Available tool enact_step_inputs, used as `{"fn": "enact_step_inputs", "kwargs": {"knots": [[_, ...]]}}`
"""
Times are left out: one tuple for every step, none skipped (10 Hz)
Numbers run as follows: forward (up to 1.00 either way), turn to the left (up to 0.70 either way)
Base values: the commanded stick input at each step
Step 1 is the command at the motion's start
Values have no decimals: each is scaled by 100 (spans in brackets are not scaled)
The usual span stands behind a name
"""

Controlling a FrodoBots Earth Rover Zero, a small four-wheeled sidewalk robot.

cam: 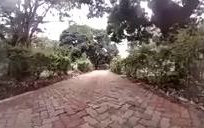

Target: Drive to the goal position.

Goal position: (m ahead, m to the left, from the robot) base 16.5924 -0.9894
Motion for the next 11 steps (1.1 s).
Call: {"fn": "enact_step_inputs", "kwargs": {"knots": [[70,0],[70,0],[70,0],[70,0],[70,0],[70,0],[70,0],[70,0],[70,0],[70,0],[70,0]]}}
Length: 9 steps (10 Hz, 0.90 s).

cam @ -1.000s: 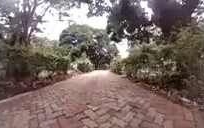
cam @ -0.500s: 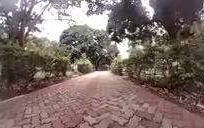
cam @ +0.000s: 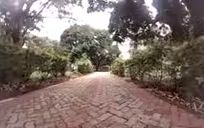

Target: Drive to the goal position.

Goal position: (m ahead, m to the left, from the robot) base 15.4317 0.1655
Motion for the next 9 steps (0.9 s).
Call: {"fn": "enact_step_inputs", "kwargs": {"knots": [[70,0],[70,0],[70,0],[70,0],[70,0],[70,0],[70,0],[70,0],[70,0]]}}
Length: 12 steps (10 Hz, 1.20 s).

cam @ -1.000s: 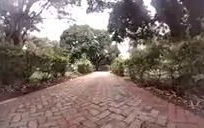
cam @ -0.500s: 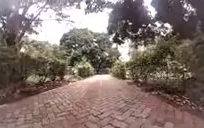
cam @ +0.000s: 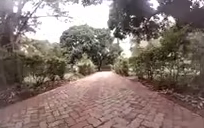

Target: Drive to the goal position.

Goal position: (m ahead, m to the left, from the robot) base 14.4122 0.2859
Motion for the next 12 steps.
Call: {"fn": "enact_step_inputs", "kwargs": {"knots": [[70,0],[70,0],[70,0],[70,0],[70,0],[70,0],[70,0],[70,0],[70,0],[70,0],[70,0],[70,0]]}}
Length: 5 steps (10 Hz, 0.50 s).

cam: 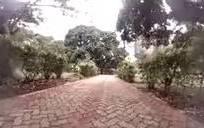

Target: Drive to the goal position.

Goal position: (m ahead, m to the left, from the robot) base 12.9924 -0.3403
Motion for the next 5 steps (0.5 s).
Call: {"fn": "enact_step_inputs", "kwargs": {"knots": [[70,0],[70,-7],[70,-25],[70,-35],[70,-35]]}}
